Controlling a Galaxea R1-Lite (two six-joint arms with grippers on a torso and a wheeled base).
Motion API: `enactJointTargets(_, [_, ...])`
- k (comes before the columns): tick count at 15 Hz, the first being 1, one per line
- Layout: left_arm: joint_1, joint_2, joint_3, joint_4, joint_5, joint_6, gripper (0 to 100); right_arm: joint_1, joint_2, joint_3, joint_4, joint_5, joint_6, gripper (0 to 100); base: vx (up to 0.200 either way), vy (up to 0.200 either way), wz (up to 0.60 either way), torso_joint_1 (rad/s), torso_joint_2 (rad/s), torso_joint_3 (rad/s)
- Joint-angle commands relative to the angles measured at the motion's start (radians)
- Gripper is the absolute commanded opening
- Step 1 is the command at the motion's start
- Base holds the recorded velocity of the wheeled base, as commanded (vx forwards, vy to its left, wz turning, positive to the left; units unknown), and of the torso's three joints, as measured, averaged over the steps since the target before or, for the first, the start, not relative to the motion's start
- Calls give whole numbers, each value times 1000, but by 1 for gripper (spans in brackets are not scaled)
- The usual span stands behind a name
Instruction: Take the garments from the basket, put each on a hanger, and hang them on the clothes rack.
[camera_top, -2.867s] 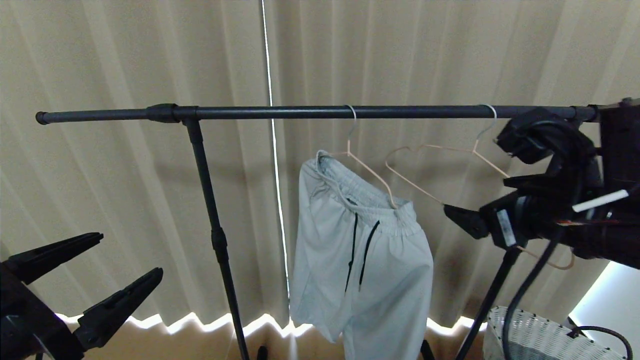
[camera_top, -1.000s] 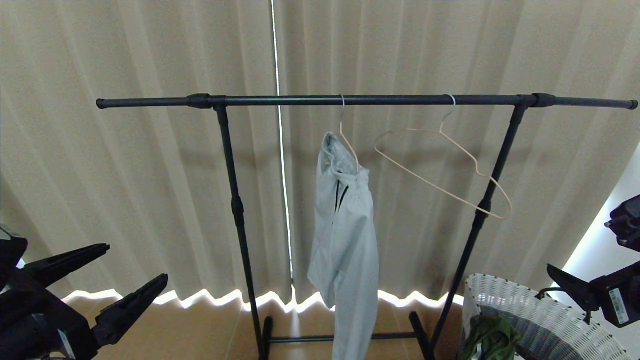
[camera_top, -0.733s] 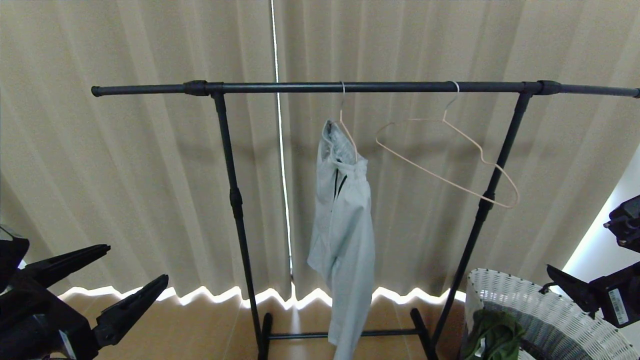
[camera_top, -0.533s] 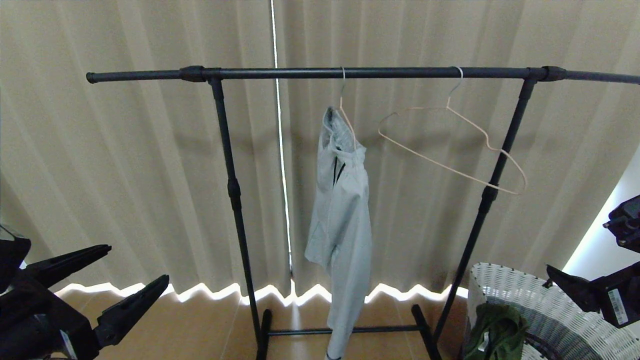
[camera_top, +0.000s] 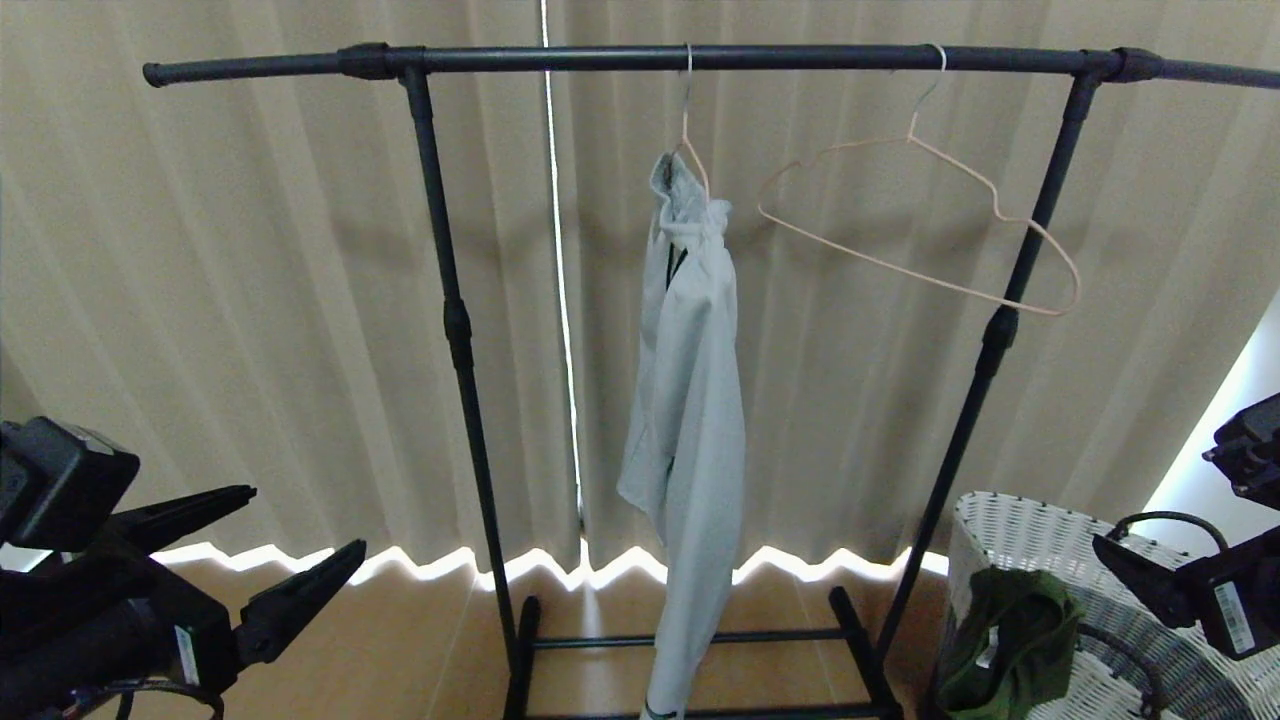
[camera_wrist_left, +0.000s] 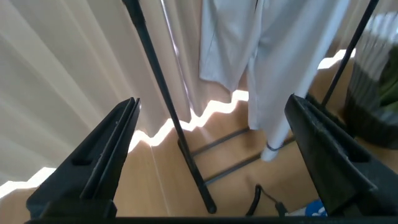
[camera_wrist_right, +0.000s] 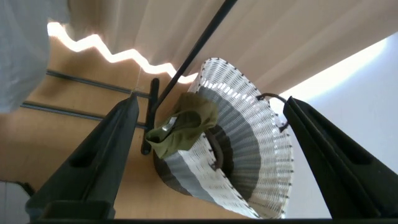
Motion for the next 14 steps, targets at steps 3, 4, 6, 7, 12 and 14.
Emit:
enactJointTargets(3, [26,14,14,-3,-1,6,100,-1,7,1,-2,0,-1,100,0,0,0,-142,450,315])
enactJointTargets(4, [34,12,17,-3,-1,6,100,-1,10,7,-2,2,-1,100,0,0,0,-119,447,330])
enactJointTargets(6, [57,9,18,-3,-1,7,100,-3,10,20,-2,2,-1,100,0,0,0,-71,286,212])
enactJointTargets(7, [61,6,20,-3,-1,4,100,-3,8,21,-2,2,-1,100,0,0,0,-17,119,56])
enactJointTargets(12, [64,-8,21,-5,-1,4,100,-3,15,18,-4,9,1,100,0,0,0,-3,15,9])
enactJointTargets(14, [64,-11,20,-3,-1,7,100,-3,11,29,-2,9,1,100,0,0,0,0,0,0])
